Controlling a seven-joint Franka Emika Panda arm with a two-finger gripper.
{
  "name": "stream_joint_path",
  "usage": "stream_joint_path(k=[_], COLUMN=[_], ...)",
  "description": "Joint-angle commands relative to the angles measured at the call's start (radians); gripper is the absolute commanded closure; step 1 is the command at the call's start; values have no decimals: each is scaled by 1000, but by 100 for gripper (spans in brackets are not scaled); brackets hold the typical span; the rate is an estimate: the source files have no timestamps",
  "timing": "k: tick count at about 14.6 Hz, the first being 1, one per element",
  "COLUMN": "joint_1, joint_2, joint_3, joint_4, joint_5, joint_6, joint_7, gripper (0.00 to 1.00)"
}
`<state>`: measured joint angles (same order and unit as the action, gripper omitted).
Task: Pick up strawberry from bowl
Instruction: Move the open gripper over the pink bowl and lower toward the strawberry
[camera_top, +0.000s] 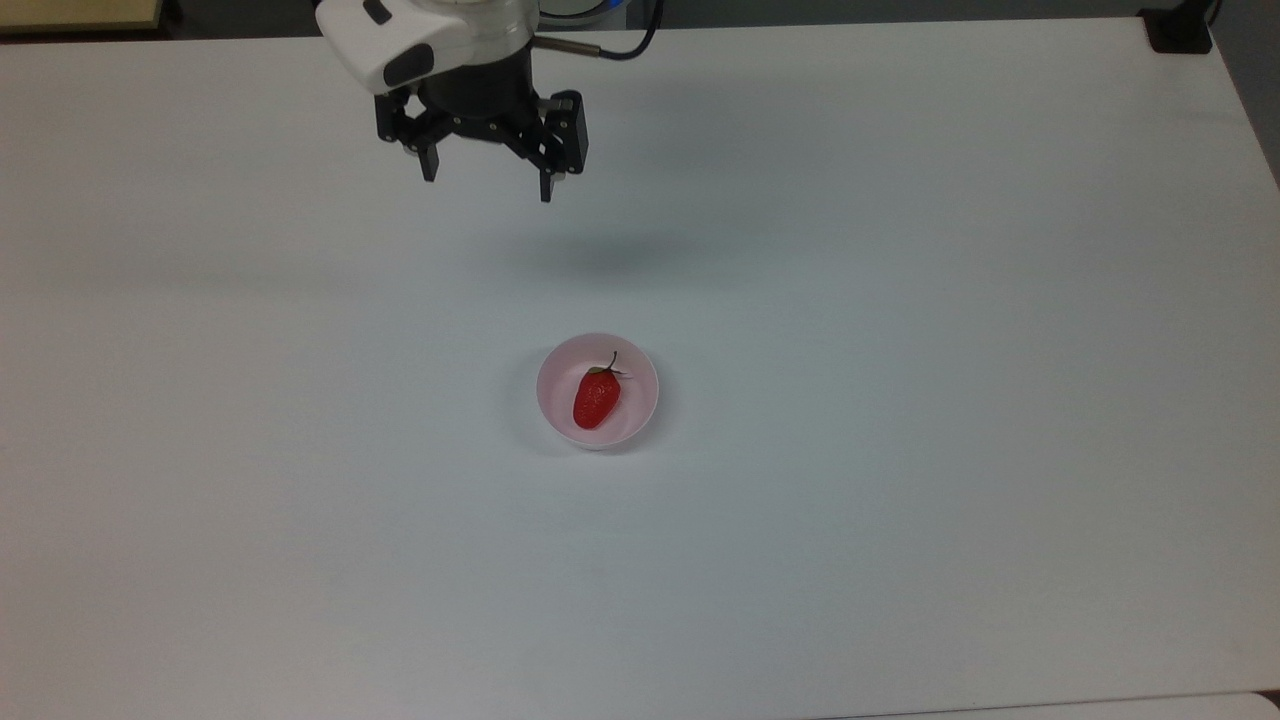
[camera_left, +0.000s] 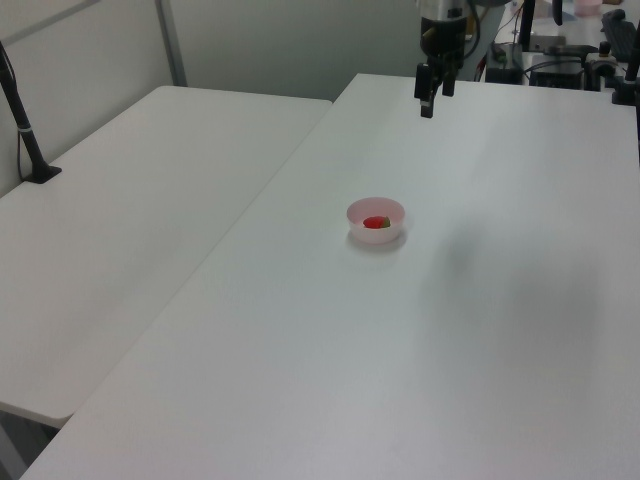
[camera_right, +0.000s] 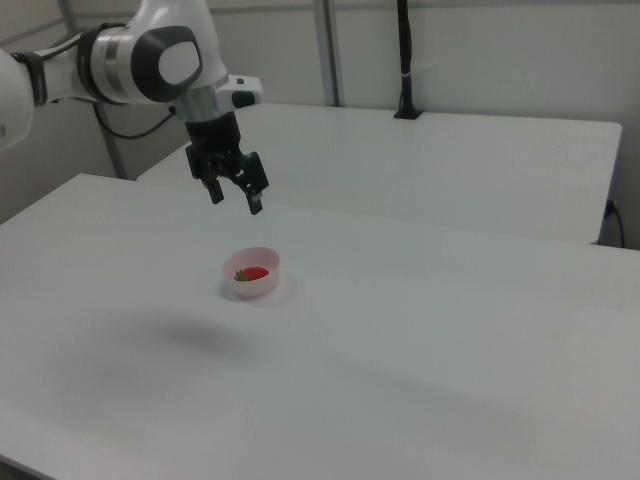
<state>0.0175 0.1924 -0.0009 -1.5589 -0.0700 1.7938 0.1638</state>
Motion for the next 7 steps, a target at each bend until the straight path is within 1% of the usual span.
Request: stream_joint_path(k=[1,2,3,5,7], joint_1=[12,12,13,15,47], joint_2=[71,94,126,173,208], joint_3=[-2,-1,4,10,9], joint_4=[34,48,75,98,100], joint_5=[22,22,19,16,16], joint_6=[76,84,94,120,168], joint_7=[19,32,87,149,183], gripper=[0,0,0,0,0])
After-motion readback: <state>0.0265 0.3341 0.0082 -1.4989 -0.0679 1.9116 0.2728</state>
